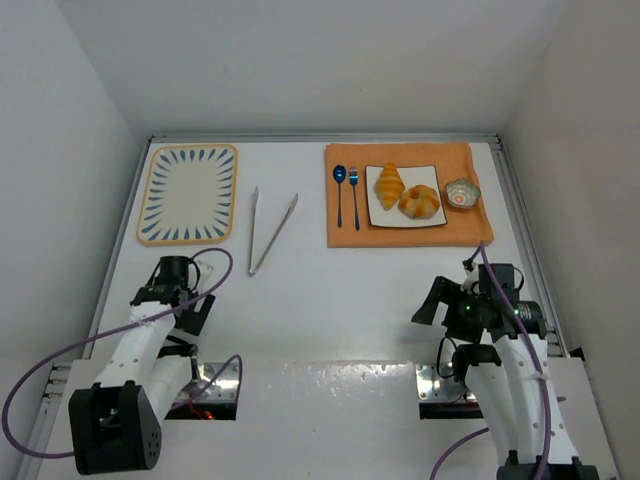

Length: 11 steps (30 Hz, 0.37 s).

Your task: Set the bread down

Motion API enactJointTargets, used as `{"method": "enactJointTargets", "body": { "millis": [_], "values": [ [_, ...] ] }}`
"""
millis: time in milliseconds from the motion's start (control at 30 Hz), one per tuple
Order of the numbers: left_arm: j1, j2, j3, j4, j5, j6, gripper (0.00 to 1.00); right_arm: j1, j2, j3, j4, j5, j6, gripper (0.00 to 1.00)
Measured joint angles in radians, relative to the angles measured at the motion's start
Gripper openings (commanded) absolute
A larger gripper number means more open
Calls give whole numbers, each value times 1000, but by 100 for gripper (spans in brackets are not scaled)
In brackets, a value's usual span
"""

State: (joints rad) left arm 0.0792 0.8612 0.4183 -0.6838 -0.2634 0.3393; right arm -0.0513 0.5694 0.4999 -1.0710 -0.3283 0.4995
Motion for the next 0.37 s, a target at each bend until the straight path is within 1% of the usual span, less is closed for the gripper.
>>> {"method": "enactJointTargets", "body": {
  "millis": [67,200,367],
  "values": [
    [20,-12,-15,-45,1,27,100,0,8,0,-1,-3,-4,100],
    [41,-48,22,-12,13,55,100,0,30,0,-5,-11,-17,100],
    [56,-50,32,8,34,77,100,0,29,-1,-8,-20,-32,100]
  ]
}}
